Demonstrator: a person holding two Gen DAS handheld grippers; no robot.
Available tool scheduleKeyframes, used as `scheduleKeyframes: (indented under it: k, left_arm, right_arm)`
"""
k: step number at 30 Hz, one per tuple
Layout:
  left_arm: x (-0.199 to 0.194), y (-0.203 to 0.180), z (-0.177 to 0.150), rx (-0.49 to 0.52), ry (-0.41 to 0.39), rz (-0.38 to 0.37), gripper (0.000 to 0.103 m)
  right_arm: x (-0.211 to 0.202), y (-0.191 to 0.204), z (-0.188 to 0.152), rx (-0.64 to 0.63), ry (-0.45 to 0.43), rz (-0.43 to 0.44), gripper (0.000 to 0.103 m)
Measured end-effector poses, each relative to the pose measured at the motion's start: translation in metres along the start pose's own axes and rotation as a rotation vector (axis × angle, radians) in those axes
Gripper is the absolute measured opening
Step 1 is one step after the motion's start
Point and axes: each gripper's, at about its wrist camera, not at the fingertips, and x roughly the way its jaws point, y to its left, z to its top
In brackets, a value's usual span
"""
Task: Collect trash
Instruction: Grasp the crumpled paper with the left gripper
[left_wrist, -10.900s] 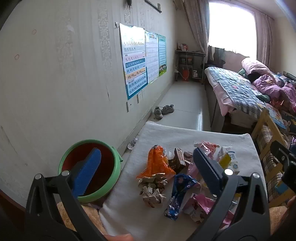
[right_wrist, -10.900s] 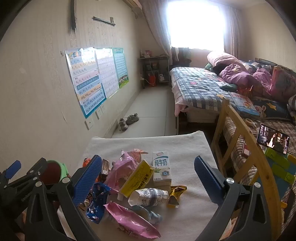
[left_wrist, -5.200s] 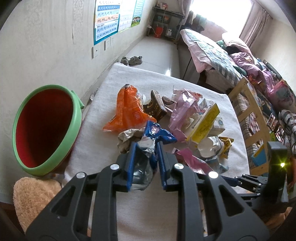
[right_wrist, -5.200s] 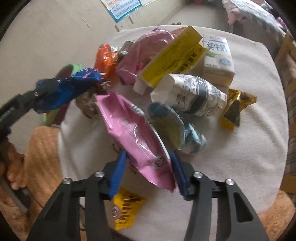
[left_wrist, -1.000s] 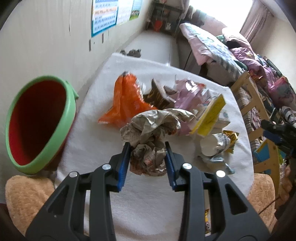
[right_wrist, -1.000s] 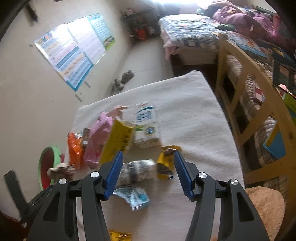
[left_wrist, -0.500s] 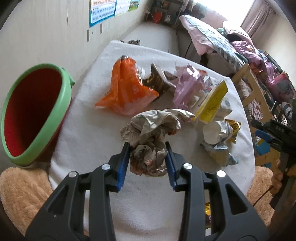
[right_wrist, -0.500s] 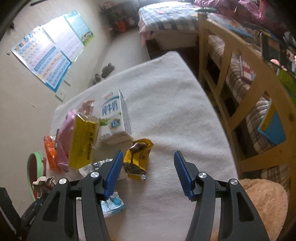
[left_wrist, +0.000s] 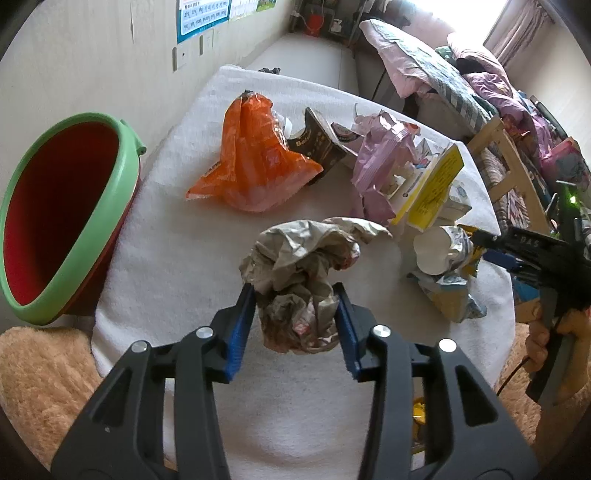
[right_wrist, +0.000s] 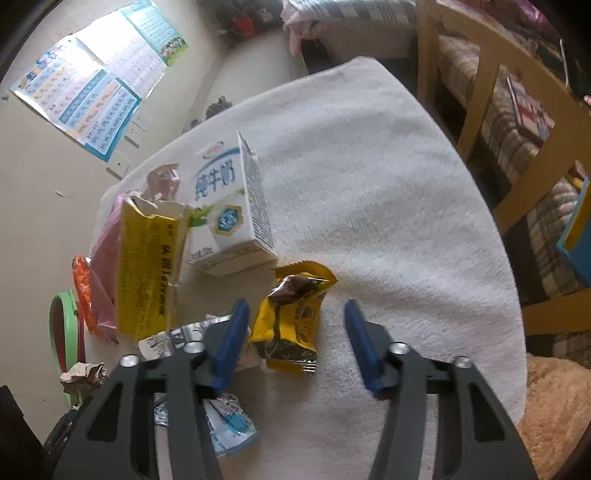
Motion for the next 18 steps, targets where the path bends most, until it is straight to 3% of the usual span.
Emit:
scheduleKeyframes:
  k: [4,7,18]
  left_arm:
    - [0.001,0.001,-0.002,-0.006,0.006,-0.001,0.048]
    - [0.001,0.003,-0.002,-0.016,0.007,-0.006,0.056]
    - [0.004,0.005,-0.006,-0.023,0.026,-0.015,0.059]
  right_arm:
    - [-0.011,-0.004,-0.003,0.009,-0.025,0.015,0.017]
    - [-0.025,-0.007,-0.006,0.023,-0.054,0.021,0.017]
    - [-0.077,0.019,-0.009,-0.052,-0.189,0.031,0.017]
